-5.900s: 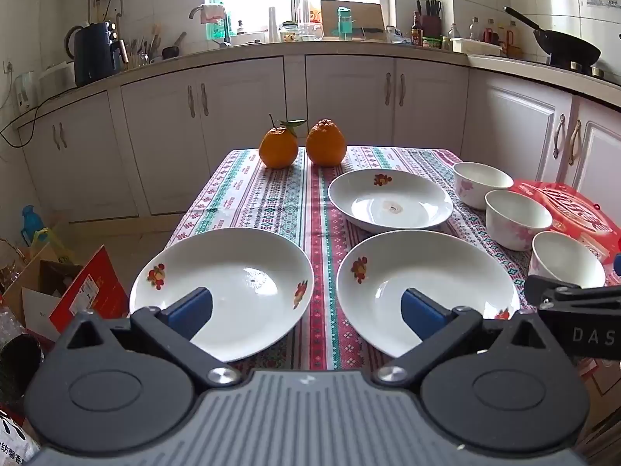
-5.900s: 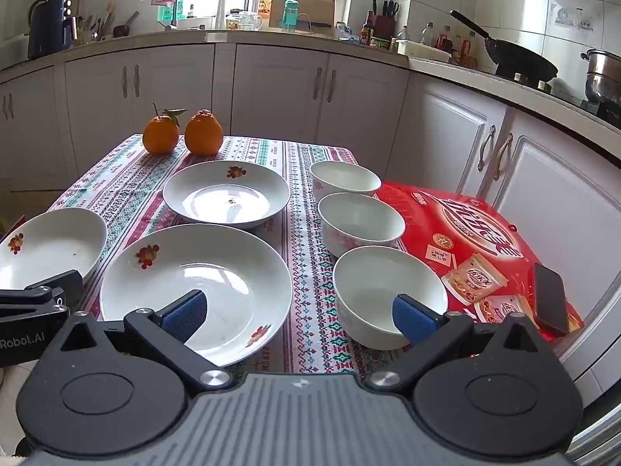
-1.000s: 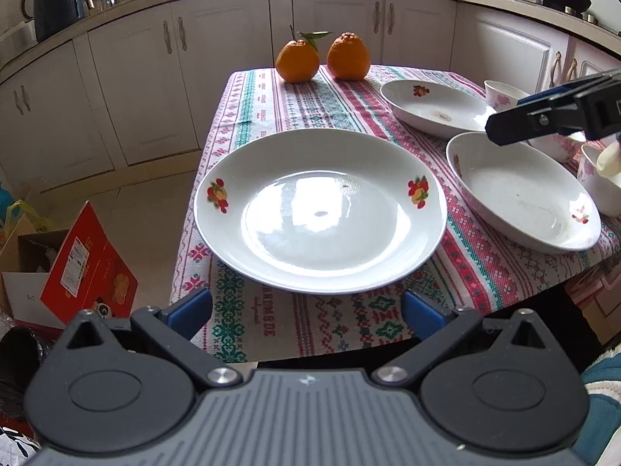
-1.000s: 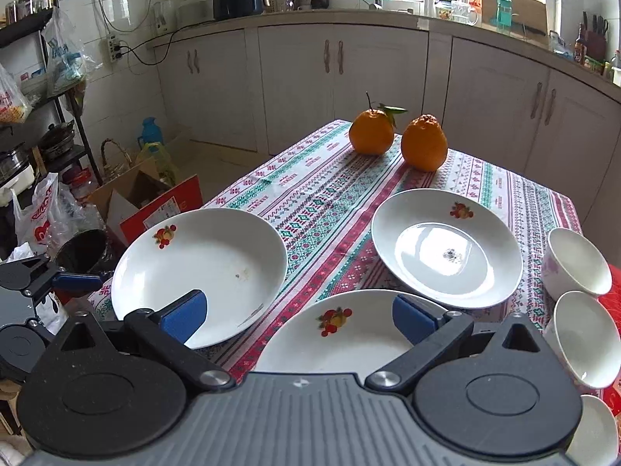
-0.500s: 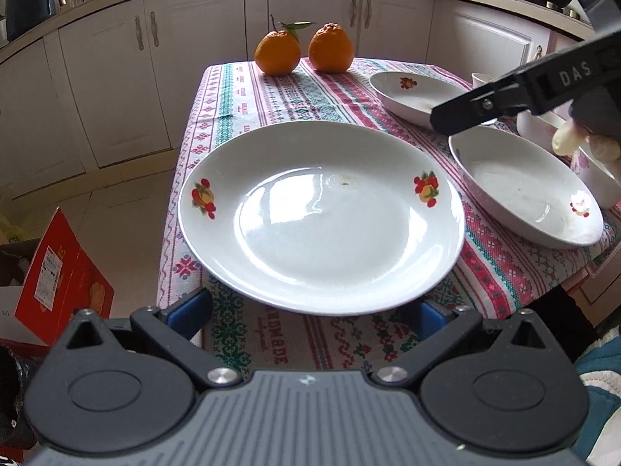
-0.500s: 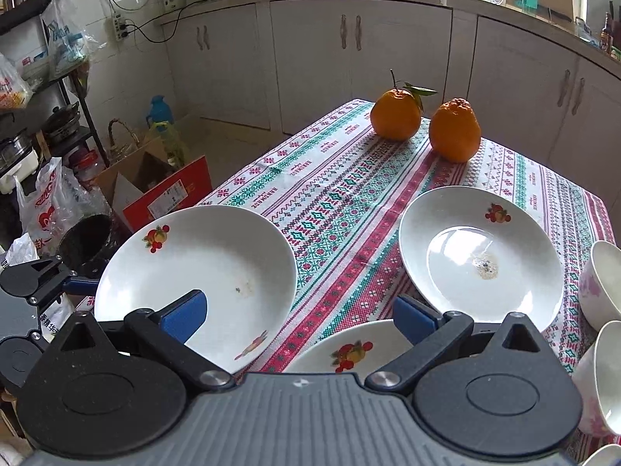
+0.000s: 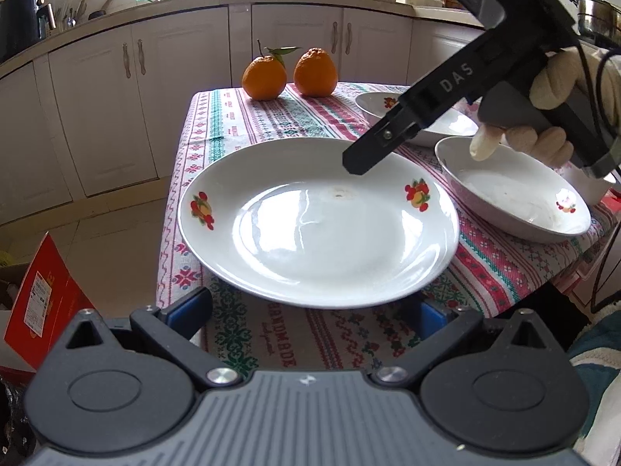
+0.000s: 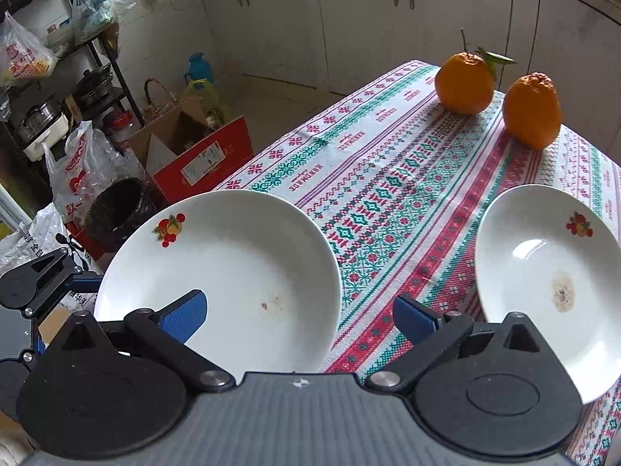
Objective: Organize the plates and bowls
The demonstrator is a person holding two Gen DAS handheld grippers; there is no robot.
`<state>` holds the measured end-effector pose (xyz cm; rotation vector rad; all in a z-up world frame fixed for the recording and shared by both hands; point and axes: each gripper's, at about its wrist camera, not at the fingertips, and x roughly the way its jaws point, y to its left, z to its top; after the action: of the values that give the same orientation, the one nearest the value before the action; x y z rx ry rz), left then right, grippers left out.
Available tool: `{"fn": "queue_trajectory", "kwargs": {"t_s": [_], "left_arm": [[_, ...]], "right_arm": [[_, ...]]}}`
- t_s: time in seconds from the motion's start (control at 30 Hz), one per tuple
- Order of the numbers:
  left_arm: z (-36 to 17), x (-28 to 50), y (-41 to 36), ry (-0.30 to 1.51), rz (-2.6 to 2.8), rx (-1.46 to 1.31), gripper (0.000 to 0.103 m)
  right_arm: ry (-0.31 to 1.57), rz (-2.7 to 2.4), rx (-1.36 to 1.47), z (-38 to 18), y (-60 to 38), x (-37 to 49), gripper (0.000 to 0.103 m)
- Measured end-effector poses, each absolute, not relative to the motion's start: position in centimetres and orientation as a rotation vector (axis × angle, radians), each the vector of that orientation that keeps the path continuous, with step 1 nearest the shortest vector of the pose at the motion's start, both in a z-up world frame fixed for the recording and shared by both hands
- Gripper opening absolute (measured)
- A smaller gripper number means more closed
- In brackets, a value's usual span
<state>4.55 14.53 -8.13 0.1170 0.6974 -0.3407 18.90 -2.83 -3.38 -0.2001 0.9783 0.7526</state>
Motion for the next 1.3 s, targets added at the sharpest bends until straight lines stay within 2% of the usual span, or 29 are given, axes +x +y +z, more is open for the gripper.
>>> {"fn": "queue_trajectory", "kwargs": {"t_s": [0.27,1.03,1.3], "left_arm": [[-8.0,4.9,14.6,0.706,-0.363,0.129,0.103],[-7.7,6.3,14.9,0.736,-0.446,0.163,0.103],[-7.5,6.5,14.9,0.742,-0.463,0.179,0.102]], "right_arm": [[1.096,0.835,-0.189,-5.4,-1.2,20.6,0.103],[1.11,0.958,-0.208,-5.3,0.4,23.4,0.103],[1.109,1.008,-0.215,-4.9,0.8,24.1,0.08]]}}
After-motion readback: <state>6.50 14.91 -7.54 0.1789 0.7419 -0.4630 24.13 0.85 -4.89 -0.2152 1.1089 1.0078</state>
